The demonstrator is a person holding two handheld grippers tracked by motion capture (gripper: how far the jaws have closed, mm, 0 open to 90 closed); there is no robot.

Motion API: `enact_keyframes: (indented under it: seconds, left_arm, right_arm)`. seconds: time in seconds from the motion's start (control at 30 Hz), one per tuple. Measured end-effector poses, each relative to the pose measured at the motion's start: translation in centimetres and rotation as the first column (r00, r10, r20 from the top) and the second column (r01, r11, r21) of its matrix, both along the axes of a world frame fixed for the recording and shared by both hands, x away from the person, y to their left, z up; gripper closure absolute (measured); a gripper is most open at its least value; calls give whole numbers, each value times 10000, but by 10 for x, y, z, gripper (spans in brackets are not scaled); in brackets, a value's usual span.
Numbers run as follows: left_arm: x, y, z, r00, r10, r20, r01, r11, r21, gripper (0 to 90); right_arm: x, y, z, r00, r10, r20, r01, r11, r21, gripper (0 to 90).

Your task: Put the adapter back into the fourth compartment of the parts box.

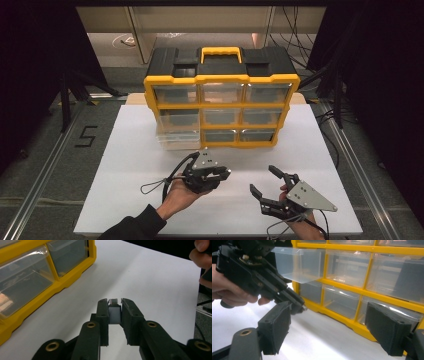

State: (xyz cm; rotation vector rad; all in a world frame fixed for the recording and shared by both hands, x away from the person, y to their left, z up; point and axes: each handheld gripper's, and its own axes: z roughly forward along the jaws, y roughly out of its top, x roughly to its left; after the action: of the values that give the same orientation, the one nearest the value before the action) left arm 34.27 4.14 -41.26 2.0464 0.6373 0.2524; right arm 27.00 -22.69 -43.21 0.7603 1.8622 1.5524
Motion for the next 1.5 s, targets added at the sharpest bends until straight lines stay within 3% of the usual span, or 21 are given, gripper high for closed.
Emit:
enact_keyframes:
  seconds: [0.83, 1.5]
  left_arm:
    - [0, 21, 42, 9972, 434, 611, -371, 9943, -1000, 760]
    - [5, 38, 61, 9916, 953, 877, -808, 9845, -1553, 760]
  right_arm:
    - [0, 1, -1, 10000, 27, -8, -27, 10000, -11, 219]
    - [0, 1, -1, 10000, 34, -18, -34, 10000, -38, 220]
